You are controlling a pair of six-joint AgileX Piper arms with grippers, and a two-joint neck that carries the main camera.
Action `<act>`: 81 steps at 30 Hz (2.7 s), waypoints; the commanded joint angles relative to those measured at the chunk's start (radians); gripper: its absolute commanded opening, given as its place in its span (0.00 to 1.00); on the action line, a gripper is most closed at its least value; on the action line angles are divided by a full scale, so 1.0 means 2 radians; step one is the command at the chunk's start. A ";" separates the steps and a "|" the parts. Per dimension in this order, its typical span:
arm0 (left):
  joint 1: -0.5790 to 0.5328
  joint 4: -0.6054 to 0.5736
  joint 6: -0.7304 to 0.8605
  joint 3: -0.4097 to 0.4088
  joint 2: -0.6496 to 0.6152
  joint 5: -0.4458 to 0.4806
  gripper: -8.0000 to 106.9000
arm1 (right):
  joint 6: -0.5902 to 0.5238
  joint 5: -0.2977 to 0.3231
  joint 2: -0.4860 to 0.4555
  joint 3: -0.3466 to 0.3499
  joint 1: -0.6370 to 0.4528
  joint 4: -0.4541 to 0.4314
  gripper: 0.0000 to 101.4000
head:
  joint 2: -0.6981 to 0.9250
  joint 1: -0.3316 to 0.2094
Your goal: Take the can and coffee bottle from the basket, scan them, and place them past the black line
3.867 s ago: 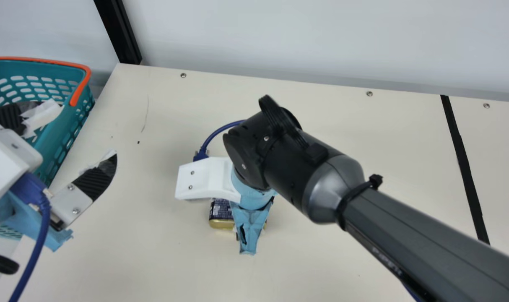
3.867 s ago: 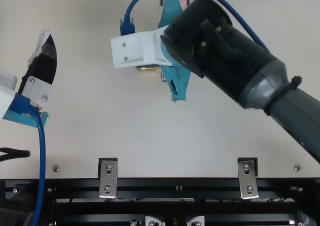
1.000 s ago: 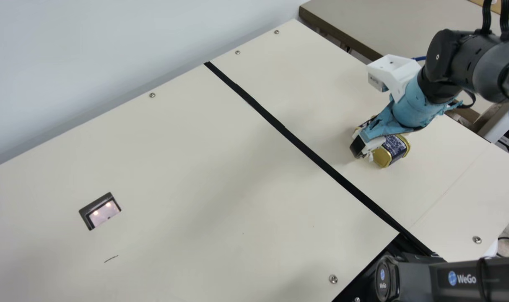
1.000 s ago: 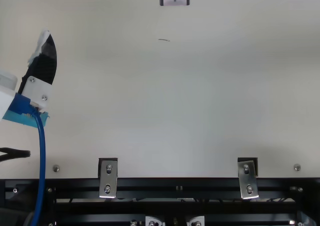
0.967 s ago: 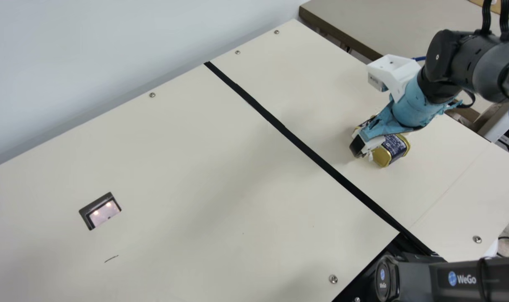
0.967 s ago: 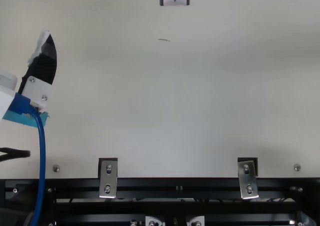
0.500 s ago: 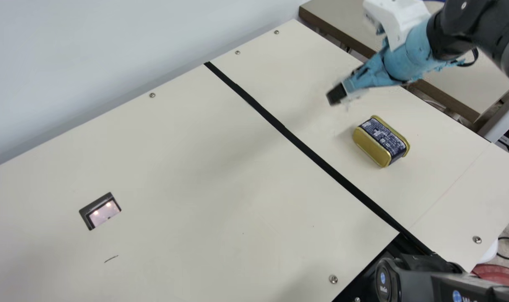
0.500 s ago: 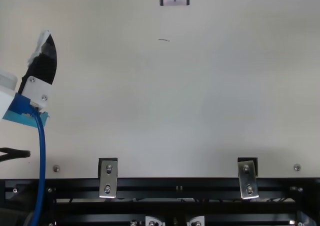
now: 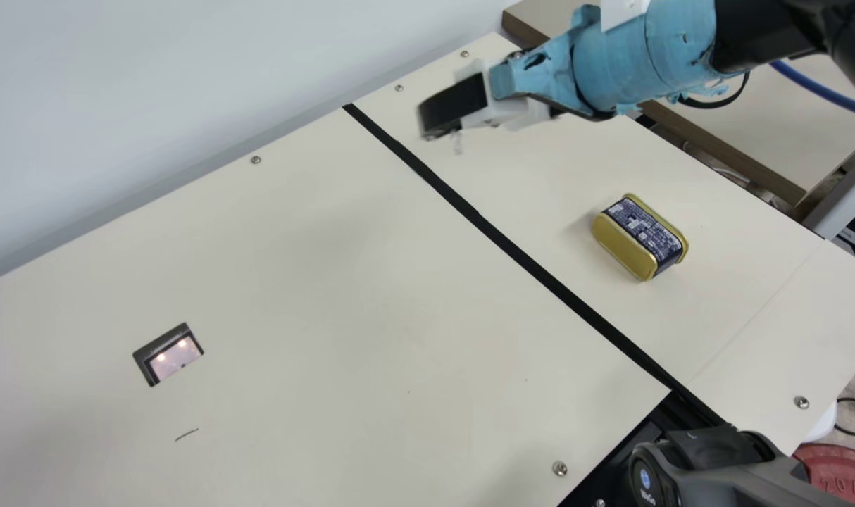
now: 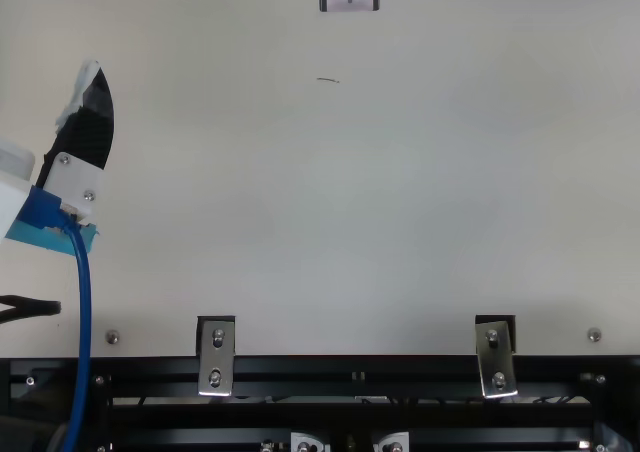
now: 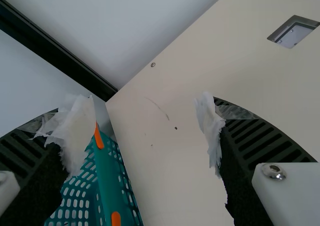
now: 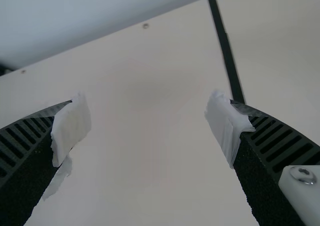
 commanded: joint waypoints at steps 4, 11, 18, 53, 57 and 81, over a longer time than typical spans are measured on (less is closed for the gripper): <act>0.000 0.000 0.000 0.000 0.000 0.000 0.85 | 0.038 0.033 -0.045 0.000 0.027 0.046 1.00 | -0.007 -0.008; 0.000 0.000 0.000 0.000 0.000 0.000 0.85 | 0.099 0.067 -0.105 0.005 0.047 0.097 1.00 | -0.007 -0.008; 0.000 0.000 0.000 0.000 0.000 0.000 0.85 | 0.175 0.074 -0.165 0.014 0.066 0.107 1.00 | -0.007 -0.008; 0.000 0.000 0.000 0.000 0.000 0.000 0.85 | 0.176 0.075 -0.167 0.014 0.066 0.108 1.00 | 0.485 -0.082; 0.000 0.000 0.000 0.000 0.000 0.000 0.85 | 0.176 0.075 -0.167 0.014 0.066 0.108 1.00 | 0.565 -0.097; 0.025 0.030 -0.066 -0.034 0.034 -0.004 0.85 | 0.176 0.075 -0.167 0.014 0.066 0.108 1.00 | 0.676 -0.106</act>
